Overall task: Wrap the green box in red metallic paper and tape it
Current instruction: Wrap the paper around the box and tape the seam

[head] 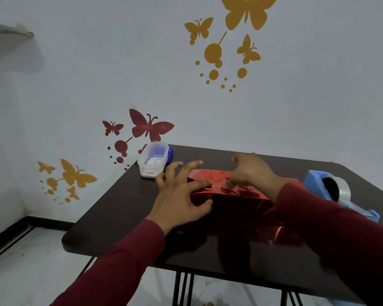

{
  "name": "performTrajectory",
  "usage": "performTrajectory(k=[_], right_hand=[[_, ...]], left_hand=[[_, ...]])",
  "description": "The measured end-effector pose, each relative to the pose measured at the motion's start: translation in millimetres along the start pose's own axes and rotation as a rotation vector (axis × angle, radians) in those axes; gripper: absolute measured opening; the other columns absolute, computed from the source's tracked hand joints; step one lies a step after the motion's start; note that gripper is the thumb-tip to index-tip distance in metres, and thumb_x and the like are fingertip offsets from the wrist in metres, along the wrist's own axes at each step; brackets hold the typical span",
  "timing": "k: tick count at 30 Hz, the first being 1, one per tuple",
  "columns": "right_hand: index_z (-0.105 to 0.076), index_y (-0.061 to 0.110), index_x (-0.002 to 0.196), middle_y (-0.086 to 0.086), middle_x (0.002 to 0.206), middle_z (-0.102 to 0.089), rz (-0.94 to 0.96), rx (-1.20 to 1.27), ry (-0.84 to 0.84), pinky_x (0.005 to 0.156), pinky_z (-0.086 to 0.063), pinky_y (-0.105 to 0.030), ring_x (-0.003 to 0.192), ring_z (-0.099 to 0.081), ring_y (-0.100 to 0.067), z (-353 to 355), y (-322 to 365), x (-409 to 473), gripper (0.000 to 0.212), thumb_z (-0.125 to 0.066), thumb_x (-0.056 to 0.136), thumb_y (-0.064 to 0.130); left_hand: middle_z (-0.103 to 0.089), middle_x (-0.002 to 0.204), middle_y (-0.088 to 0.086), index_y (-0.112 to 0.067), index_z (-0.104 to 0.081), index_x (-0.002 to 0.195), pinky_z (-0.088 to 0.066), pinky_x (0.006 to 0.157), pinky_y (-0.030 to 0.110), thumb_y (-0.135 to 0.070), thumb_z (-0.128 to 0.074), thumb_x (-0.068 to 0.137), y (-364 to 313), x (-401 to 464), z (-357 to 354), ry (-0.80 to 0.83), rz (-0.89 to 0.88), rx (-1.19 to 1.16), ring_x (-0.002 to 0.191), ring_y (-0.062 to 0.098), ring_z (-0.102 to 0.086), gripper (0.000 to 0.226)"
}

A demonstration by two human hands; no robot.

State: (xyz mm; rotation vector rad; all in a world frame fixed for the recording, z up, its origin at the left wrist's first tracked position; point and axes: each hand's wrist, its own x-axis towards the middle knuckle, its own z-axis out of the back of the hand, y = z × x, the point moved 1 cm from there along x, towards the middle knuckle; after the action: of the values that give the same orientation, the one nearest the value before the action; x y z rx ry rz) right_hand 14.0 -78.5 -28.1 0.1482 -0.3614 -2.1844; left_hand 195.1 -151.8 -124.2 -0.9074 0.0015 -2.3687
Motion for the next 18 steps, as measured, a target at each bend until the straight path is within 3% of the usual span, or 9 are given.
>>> performTrajectory(k=[4, 8, 11, 14, 18], right_hand=[[-0.054, 0.025, 0.137, -0.005, 0.133, -0.046, 0.018, -0.081, -0.113, 0.084, -0.054, -0.04, 0.108, -0.063, -0.028, 3.2, -6.9, -4.1, 0.063, -0.077, 0.079, 0.012], [-0.066, 0.026, 0.123, -0.001, 0.127, -0.062, 0.088, 0.086, -0.125, 0.092, -0.056, -0.038, 0.113, -0.066, -0.025, -10.7, -0.4, -8.2, 0.05, -0.085, 0.078, 0.027], [-0.075, 0.026, 0.104, -0.001, 0.116, -0.07, 0.048, -0.008, -0.128, 0.084, -0.056, -0.036, 0.107, -0.069, -0.026, -14.8, -5.4, -11.7, 0.028, -0.084, 0.078, 0.028], [-0.073, 0.028, 0.105, -0.001, 0.117, -0.068, 0.037, -0.083, -0.194, 0.084, -0.055, -0.037, 0.106, -0.068, -0.028, -8.9, -16.6, -14.0, 0.025, -0.078, 0.081, 0.021], [-0.069, 0.029, 0.087, 0.005, 0.102, -0.07, 0.134, 0.077, -0.204, 0.083, -0.057, -0.035, 0.097, -0.069, -0.021, -18.7, -18.2, -20.3, 0.021, -0.084, 0.078, 0.042]], left_hand=[[-0.019, 0.161, -0.03, -0.054, -0.066, 0.125, -0.017, 0.108, 0.042, -0.074, -0.058, 0.076, -0.6, -0.5, -0.9, 0.008, 0.011, -0.006, 0.149, 0.022, -0.012, 0.053], [-0.02, 0.159, -0.03, -0.054, -0.065, 0.124, -0.018, 0.107, 0.043, -0.073, -0.059, 0.075, -0.9, -0.6, -1.2, 0.012, 0.018, 0.002, 0.148, 0.022, -0.013, 0.053], [-0.019, 0.159, -0.029, -0.057, -0.062, 0.128, -0.017, 0.108, 0.043, -0.074, -0.059, 0.076, 1.4, -2.1, -0.4, 0.037, 0.025, 0.011, 0.147, 0.02, -0.012, 0.055], [-0.019, 0.159, -0.028, -0.059, -0.059, 0.13, -0.015, 0.107, 0.041, -0.074, -0.06, 0.076, 2.1, -1.8, 0.7, 0.057, 0.035, 0.006, 0.147, 0.019, -0.01, 0.056], [-0.02, 0.159, -0.027, -0.058, -0.057, 0.133, -0.015, 0.109, 0.043, -0.077, -0.057, 0.075, 1.1, -1.0, 1.9, 0.09, 0.032, 0.02, 0.147, 0.021, -0.011, 0.061]])
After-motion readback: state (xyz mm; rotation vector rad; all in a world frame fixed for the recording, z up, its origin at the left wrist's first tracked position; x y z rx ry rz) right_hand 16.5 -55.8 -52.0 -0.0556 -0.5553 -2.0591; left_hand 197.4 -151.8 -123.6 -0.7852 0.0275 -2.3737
